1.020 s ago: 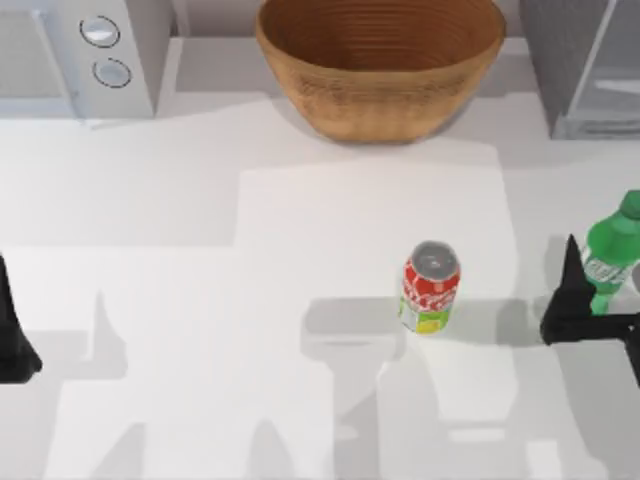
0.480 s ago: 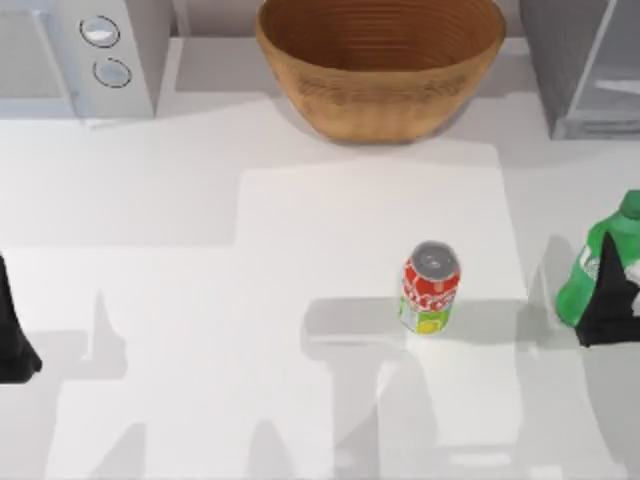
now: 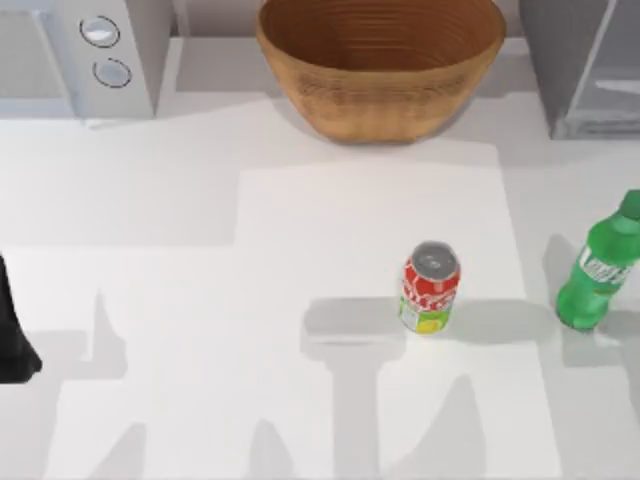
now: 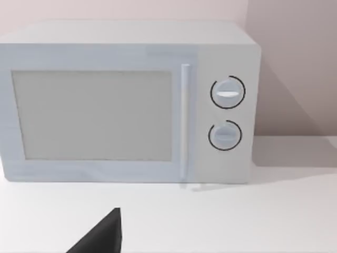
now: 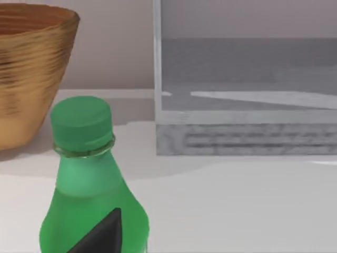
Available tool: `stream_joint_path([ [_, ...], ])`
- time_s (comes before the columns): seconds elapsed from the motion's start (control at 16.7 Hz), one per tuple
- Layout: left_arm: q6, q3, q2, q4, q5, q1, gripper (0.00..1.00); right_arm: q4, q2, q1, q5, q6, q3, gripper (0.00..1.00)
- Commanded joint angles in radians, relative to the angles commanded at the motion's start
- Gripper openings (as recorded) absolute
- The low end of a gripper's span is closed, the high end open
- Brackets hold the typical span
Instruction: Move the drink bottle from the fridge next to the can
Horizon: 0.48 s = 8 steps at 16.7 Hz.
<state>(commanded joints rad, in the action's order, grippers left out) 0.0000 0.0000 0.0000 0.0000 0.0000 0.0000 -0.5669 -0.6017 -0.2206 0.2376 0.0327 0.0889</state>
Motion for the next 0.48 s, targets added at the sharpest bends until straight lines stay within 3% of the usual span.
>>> stream_joint_path([
  [0.48,0.000,0.000,0.000,0.000,0.000,0.000,1.00,0.518,0.546,0.202,-0.205,-0.029,-0.068,1.00],
])
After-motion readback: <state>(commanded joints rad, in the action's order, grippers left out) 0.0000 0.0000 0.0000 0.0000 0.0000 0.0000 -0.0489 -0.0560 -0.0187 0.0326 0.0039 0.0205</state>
